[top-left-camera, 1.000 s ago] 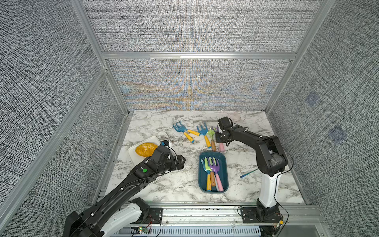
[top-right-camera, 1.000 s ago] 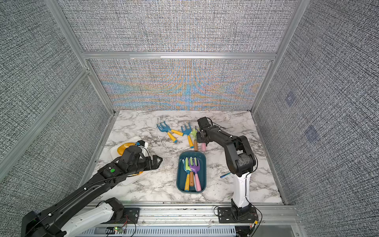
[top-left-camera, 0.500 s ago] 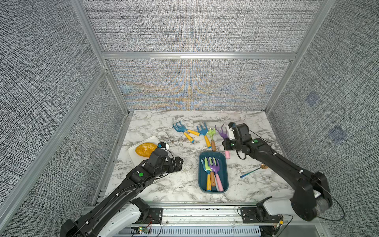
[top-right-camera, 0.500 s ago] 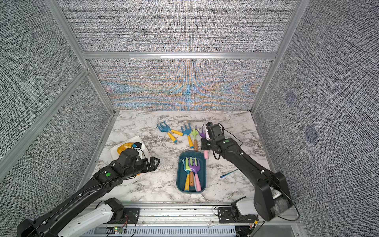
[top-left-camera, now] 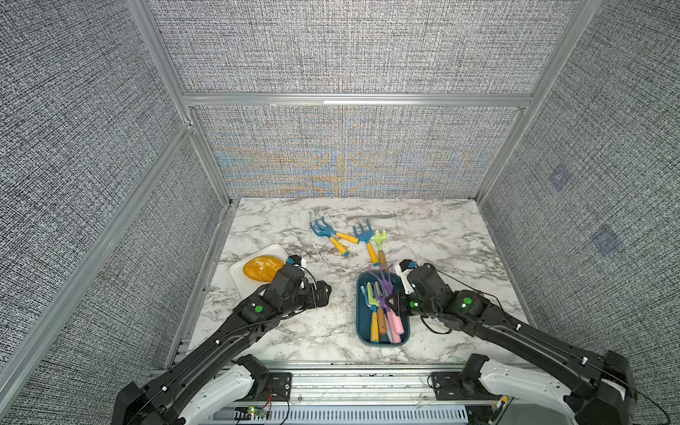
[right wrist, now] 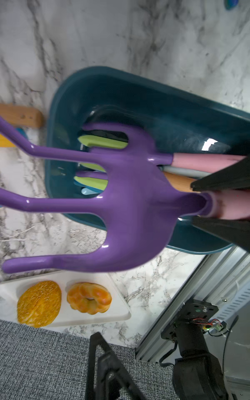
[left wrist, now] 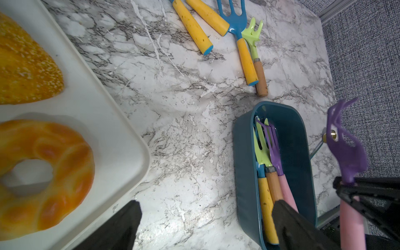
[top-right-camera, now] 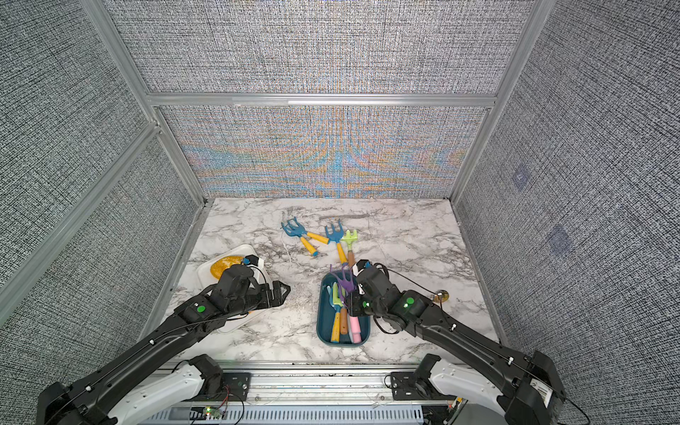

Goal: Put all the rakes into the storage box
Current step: Place the rake in the storage box.

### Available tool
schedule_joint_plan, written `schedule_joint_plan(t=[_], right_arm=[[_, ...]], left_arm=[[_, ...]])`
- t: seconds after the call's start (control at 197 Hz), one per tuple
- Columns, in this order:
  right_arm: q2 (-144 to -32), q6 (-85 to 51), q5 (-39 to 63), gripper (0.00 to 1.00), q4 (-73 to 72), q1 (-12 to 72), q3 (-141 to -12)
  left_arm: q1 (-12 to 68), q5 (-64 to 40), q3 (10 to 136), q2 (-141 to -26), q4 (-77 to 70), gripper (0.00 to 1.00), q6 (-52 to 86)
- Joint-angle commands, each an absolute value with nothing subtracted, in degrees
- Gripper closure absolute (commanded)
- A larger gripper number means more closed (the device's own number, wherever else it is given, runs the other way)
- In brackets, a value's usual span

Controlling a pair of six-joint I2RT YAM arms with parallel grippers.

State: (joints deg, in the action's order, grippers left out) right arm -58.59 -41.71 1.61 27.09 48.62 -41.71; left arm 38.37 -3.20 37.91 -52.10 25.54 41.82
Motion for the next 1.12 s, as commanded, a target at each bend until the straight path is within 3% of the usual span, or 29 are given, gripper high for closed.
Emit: schedule_joint_plan(t=[0.0, 0.629, 0.745, 0.811, 1.11], right_arm=[[-59.2, -50.3, -1.5, 1.00, 24.5, 52.2, -40.1], [-72.4, -55.7, -5.9, 1.00, 18.2, 55.3, -41.3], [-71.7, -54.7, -5.4, 0.51, 18.4, 55.2, -41.6], [-70.1, -54.1, -5.9, 0.37, 19.1, 55.3, -41.6], [-61.7, -47.9, -6.4, 0.21, 20.6, 49.7, -42.0]], left_arm=[[38.3, -4.3, 37.5, -52.2, 23.9, 0.01, 40.9], [38.3, -3.7, 36.8, -51.3, 24.1, 0.01, 41.0], [38.3, -3.3, 37.2, -52.1, 24.3, 0.01, 41.5], [38.3, -2.8, 37.9, -52.9, 24.4, 0.01, 41.8], [38.3, 0.3, 46.1, -62.7, 26.9, 0.01, 41.6]])
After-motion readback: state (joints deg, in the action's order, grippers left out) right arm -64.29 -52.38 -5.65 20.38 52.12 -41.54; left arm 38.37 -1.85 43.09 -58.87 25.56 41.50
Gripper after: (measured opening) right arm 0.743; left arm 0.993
